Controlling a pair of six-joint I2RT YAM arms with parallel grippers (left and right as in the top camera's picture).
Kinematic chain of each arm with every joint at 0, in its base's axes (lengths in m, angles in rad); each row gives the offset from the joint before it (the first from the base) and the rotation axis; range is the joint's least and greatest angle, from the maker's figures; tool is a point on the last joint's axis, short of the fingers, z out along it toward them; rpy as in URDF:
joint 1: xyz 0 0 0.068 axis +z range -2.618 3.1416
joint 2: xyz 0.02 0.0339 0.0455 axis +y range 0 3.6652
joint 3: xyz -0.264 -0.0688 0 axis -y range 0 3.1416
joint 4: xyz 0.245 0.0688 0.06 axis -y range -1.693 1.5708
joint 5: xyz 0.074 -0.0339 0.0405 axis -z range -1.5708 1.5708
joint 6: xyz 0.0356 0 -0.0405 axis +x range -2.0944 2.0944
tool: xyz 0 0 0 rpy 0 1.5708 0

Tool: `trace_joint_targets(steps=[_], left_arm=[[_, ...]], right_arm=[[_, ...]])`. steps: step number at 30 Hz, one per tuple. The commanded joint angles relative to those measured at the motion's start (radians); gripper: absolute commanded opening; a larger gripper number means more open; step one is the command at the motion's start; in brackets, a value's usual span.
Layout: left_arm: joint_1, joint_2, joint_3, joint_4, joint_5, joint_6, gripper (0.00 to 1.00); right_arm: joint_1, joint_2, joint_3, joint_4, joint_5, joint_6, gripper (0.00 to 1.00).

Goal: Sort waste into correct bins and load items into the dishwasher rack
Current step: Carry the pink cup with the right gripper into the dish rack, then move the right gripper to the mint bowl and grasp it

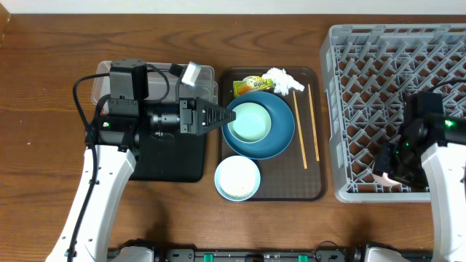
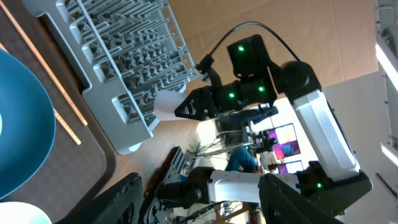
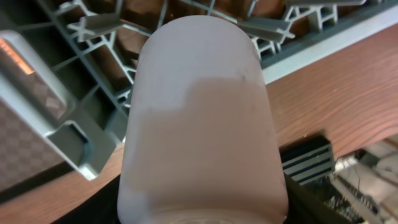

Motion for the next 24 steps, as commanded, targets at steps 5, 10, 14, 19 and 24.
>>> trace_joint_targets(steps=[5, 10, 14, 19, 24], left_arm=[[0.003, -0.023, 0.015, 0.000, -0.006, 0.006, 0.62], [0.003, -0.087, 0.015, -0.014, -0.161, 0.006, 0.59], [0.003, -0.172, 0.015, -0.128, -0.461, 0.006, 0.59], [0.003, -0.279, 0.015, -0.379, -0.974, 0.005, 0.60], [0.003, -0.319, 0.015, -0.548, -1.141, 0.006, 0.68]], right_arm=[[-0.012, 0.030, 0.020, 0.017, 0.006, 0.031, 0.96], [0.006, -0.023, 0.116, 0.039, -0.090, -0.111, 0.90], [0.075, -0.107, 0.179, 0.128, -0.417, -0.221, 0.87], [0.244, -0.153, 0.179, 0.248, -0.496, -0.154, 0.76], [0.472, -0.062, 0.159, 0.292, -0.218, -0.034, 0.68]])
